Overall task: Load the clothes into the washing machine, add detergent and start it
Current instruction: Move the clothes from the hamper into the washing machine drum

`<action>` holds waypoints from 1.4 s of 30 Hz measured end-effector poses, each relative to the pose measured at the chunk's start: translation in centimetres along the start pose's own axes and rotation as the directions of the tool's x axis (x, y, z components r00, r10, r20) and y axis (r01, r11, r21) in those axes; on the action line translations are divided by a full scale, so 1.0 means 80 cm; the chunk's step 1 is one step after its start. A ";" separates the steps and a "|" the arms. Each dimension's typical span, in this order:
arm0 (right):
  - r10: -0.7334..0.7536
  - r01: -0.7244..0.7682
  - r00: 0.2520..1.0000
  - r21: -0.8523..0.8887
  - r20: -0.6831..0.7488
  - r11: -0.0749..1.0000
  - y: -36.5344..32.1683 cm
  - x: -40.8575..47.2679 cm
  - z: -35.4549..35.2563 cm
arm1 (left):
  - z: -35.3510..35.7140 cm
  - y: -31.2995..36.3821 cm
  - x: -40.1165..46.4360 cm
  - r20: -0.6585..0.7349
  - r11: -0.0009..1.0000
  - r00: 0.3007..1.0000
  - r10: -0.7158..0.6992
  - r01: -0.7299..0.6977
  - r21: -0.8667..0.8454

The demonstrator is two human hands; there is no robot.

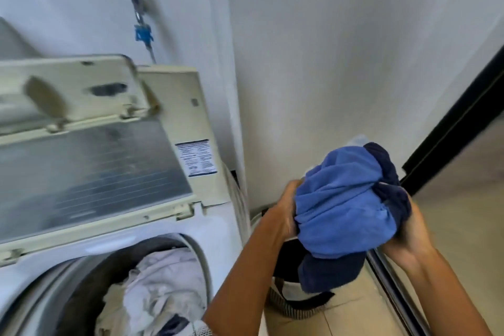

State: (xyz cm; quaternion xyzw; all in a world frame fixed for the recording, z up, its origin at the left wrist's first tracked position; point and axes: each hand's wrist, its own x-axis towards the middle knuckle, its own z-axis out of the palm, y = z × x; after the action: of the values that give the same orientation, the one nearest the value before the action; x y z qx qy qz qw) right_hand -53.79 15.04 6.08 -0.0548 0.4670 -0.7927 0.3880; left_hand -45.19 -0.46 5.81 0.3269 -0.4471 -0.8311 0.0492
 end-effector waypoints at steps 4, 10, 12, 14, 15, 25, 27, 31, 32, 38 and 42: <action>-0.058 0.032 0.981 0.141 0.186 0.990 0.007 -0.069 0.059 | -0.036 0.034 -0.100 0.084 0.998 0.996 0.029 -0.025 -0.058; -0.223 0.203 0.962 0.137 0.159 0.970 0.028 -0.160 0.165 | -0.106 0.071 -0.265 0.052 0.980 0.988 0.147 -0.138 -0.144; -0.200 0.131 0.929 0.228 0.312 0.965 0.038 -0.202 0.213 | -0.135 0.077 -0.310 0.030 0.962 0.982 0.184 -0.174 -0.209; -0.164 0.121 0.934 0.151 0.317 0.981 0.048 -0.234 0.254 | -0.161 0.077 -0.342 -0.010 0.951 0.983 0.182 -0.179 -0.251; -0.154 0.105 0.939 0.172 0.307 0.980 0.055 -0.242 0.268 | -0.173 0.078 -0.360 -0.008 0.951 0.981 0.193 -0.189 -0.247; -0.100 0.121 0.835 -0.002 0.541 0.993 0.105 -0.220 0.378 | -0.268 0.098 -0.432 -0.276 0.866 0.847 0.454 -0.493 -0.088; -0.093 0.156 0.830 -0.069 0.550 0.985 0.112 -0.223 0.399 | -0.272 0.100 -0.438 -0.368 0.817 0.772 0.518 -0.575 -0.056; -0.135 0.219 0.864 -0.121 0.485 0.968 0.113 -0.220 0.426 | -0.274 0.109 -0.450 -0.434 0.747 0.691 0.579 -0.662 -0.057; -0.155 0.234 0.865 -0.110 0.478 0.966 0.111 -0.219 0.431 | -0.276 0.115 -0.453 -0.447 0.734 0.678 0.583 -0.676 -0.068; -0.279 0.372 0.826 -0.101 0.490 0.923 0.066 -0.203 0.482 | -0.272 0.187 -0.473 -0.395 0.581 0.540 0.743 -0.814 -0.021; -0.321 0.388 0.764 -0.001 0.560 0.922 0.017 -0.206 0.535 | -0.254 0.257 -0.497 -0.313 0.461 0.418 0.853 -0.884 0.076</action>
State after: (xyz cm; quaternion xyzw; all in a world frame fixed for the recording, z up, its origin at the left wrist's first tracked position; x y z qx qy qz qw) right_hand -22.39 -4.20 33.41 -0.3899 0.3625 -0.7733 0.3444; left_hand -6.55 -12.26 33.74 0.1706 -0.4954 -0.6447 0.5566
